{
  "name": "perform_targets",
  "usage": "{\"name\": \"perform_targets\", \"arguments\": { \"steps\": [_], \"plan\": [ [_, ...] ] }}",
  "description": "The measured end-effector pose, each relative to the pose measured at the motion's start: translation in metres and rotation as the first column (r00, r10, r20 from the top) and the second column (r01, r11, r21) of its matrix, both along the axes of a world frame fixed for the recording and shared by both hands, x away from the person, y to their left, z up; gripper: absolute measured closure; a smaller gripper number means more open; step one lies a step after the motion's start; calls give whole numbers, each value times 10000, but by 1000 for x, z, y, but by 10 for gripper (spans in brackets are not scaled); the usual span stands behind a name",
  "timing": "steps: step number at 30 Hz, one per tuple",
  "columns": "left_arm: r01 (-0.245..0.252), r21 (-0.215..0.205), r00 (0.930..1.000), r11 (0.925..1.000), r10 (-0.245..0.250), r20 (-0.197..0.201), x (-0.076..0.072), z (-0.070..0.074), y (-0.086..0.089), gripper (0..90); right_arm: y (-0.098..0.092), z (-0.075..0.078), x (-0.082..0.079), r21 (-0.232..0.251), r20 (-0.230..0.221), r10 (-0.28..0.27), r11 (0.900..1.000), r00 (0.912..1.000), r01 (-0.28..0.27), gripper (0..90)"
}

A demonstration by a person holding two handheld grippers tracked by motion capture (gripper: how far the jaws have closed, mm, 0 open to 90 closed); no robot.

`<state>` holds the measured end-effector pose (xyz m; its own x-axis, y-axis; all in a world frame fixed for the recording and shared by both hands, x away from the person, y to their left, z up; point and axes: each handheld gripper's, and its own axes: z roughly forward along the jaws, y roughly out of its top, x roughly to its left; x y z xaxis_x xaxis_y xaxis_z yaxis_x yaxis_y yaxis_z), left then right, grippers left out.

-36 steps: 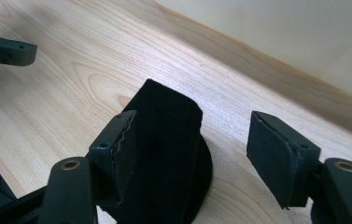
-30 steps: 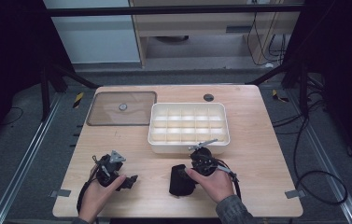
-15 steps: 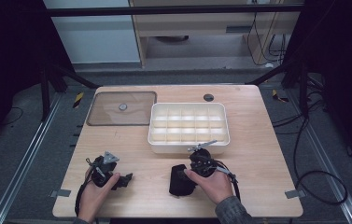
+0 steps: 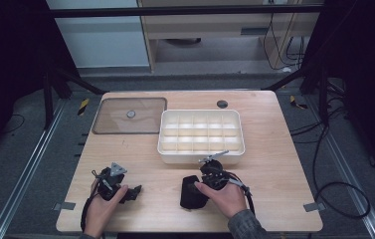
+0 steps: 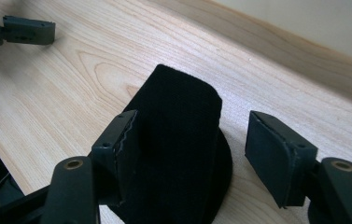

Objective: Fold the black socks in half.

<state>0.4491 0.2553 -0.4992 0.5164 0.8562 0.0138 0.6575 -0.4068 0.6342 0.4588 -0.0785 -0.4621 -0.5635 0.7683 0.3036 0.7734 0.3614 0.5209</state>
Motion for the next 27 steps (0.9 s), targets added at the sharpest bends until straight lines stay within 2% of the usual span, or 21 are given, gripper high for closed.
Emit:
{"name": "perform_targets", "arguments": {
  "steps": [27],
  "plan": [
    [-78,-199,9991,9998,86,410,0,-5,-1,14,1,-17,0,422,-402,-208,9989,9990,225,357]
  ]
}}
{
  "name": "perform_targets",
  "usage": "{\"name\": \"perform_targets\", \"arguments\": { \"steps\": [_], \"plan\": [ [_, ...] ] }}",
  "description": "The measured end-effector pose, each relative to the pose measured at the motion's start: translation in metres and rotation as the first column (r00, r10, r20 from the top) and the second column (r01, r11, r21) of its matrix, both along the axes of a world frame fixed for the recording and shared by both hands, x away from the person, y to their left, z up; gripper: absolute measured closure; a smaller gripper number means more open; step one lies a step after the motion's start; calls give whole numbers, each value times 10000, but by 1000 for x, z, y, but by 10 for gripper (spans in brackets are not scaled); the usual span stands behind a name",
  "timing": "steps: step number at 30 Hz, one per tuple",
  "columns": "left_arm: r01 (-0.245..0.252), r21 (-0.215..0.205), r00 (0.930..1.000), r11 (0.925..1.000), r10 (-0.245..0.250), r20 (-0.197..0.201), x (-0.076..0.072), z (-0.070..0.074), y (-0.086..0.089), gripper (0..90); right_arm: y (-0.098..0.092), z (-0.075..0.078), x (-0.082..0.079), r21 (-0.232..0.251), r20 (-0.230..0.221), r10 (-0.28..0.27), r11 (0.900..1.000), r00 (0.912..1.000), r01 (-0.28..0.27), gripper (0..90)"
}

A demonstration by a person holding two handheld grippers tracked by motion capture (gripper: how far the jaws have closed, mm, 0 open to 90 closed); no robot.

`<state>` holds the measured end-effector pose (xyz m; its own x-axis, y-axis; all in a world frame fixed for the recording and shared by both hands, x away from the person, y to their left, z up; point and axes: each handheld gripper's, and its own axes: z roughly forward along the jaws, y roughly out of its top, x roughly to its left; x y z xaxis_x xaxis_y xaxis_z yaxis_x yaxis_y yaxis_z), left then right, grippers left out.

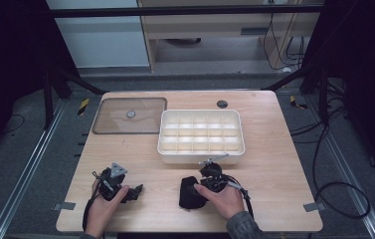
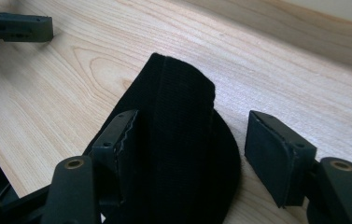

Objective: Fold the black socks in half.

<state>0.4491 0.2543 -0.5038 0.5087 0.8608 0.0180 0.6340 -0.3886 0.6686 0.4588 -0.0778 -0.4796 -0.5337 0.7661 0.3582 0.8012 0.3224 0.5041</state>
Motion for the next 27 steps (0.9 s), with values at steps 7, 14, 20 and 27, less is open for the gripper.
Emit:
{"name": "perform_targets", "arguments": {
  "steps": [7,14,20,27],
  "plan": [
    [1,-6,10000,10000,-1,18,0,0,0,13,-1,-3,0,157,-121,-43,9999,9999,45,363],
    [5,-11,10000,10000,-5,30,0,0,0,12,-1,-5,0,349,-376,-40,9994,9993,53,424],
    [-2,-35,10000,10000,3,45,0,-1,0,11,0,-5,-1,757,-670,115,9971,9977,-64,538],
    [7,-38,10000,10000,-6,58,0,-1,0,11,1,-3,-3,767,-542,461,9962,9975,-419,630]
  ]
}}
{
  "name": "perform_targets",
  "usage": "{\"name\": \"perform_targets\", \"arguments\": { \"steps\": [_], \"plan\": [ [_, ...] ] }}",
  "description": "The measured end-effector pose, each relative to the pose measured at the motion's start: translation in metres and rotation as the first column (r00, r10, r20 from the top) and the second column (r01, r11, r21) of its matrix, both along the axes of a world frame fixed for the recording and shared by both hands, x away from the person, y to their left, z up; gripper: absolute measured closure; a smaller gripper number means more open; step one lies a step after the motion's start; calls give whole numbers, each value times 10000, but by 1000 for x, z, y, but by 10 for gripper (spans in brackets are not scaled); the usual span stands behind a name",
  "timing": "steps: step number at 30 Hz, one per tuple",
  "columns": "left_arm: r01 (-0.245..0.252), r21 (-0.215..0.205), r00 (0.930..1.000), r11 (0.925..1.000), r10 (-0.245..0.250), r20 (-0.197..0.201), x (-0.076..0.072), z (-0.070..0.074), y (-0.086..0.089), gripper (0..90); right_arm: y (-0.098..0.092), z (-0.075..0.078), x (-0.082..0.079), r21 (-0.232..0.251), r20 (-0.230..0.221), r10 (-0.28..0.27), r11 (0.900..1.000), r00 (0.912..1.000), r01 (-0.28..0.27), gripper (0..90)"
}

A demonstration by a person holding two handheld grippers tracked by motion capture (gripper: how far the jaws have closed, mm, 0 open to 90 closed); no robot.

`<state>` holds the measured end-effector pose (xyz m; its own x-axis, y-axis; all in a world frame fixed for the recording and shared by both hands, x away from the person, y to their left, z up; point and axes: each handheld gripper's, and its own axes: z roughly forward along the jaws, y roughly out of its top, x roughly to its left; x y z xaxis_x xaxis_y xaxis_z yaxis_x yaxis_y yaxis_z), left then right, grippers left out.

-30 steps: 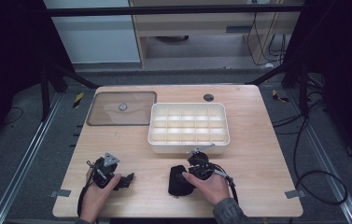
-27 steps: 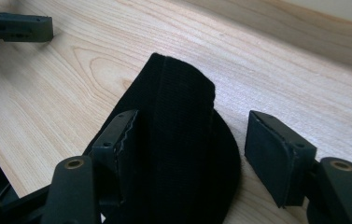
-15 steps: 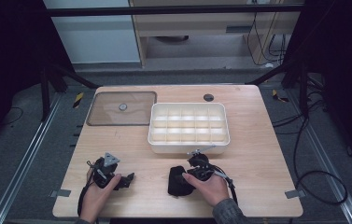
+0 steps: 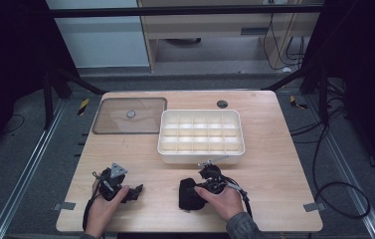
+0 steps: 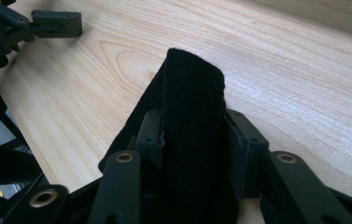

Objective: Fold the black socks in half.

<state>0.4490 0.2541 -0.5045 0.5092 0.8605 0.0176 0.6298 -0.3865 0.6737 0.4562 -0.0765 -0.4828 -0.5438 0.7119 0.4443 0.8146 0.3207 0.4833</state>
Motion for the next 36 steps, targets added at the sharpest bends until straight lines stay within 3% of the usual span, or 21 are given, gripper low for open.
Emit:
{"name": "perform_targets", "arguments": {
  "steps": [9,15,19,25,36],
  "plan": [
    [37,2,10000,10000,-37,3,0,0,0,11,2,6,-4,-103,263,142,9998,9996,-140,670],
    [87,10,10000,10000,-87,-10,0,0,1,12,-2,20,-6,-356,1094,73,9994,9940,-34,672],
    [106,14,9999,9999,-106,-20,0,0,1,12,-11,37,-7,-355,1741,-101,9992,9847,165,672],
    [92,-48,9999,9999,-91,85,1,-1,1,12,-28,66,-8,-812,2798,-293,9952,9596,541,671],
    [125,-143,9996,9998,-121,261,2,-2,5,8,-73,114,5,-1248,4031,-979,9791,9099,1607,669]
  ]
}}
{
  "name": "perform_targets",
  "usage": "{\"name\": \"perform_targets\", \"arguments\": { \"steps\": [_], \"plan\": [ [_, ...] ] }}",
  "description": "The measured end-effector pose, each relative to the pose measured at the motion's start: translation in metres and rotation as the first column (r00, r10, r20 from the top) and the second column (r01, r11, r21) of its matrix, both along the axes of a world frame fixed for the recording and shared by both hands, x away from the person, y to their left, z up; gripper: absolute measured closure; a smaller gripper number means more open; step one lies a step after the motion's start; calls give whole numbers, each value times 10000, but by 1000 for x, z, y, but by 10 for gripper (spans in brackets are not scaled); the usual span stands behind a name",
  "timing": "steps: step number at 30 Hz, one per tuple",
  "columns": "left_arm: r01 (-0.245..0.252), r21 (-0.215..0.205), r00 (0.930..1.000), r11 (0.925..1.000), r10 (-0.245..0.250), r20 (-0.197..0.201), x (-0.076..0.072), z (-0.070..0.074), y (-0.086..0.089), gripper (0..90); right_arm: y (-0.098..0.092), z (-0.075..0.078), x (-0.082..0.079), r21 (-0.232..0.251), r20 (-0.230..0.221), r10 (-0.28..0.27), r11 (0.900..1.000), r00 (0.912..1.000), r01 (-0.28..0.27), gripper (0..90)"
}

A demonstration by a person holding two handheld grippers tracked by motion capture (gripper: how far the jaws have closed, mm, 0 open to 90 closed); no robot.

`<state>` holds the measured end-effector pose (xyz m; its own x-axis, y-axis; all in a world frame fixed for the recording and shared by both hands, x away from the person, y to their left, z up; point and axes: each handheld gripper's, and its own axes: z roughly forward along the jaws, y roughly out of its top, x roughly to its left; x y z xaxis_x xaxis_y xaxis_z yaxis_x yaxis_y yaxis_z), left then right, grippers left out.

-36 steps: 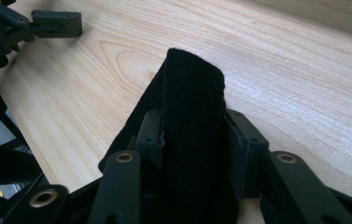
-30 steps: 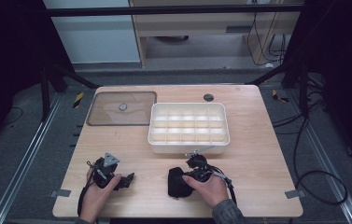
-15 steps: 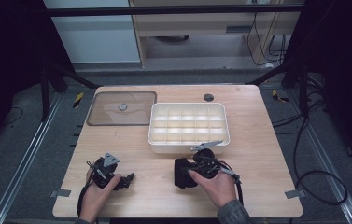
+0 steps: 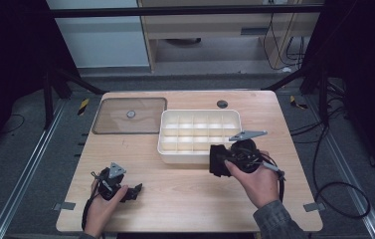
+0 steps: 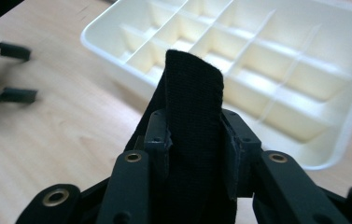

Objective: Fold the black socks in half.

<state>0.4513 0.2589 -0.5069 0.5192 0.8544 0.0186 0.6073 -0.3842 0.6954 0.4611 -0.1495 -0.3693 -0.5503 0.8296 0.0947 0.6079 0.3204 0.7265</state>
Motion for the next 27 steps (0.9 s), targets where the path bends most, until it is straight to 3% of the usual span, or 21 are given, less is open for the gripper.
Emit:
{"name": "perform_targets", "arguments": {
  "steps": [9,15,27],
  "plan": [
    [-68,-14,10000,10000,68,35,0,0,0,5,-20,14,12,-482,503,-480,9976,9976,505,669],
    [-106,-46,9999,9999,106,102,-1,-1,0,3,-30,26,17,-701,595,-690,9949,9958,731,668],
    [-115,-46,9998,9999,115,132,-1,-2,-1,0,-36,50,35,-1205,843,-761,9890,9935,860,668]
  ]
}}
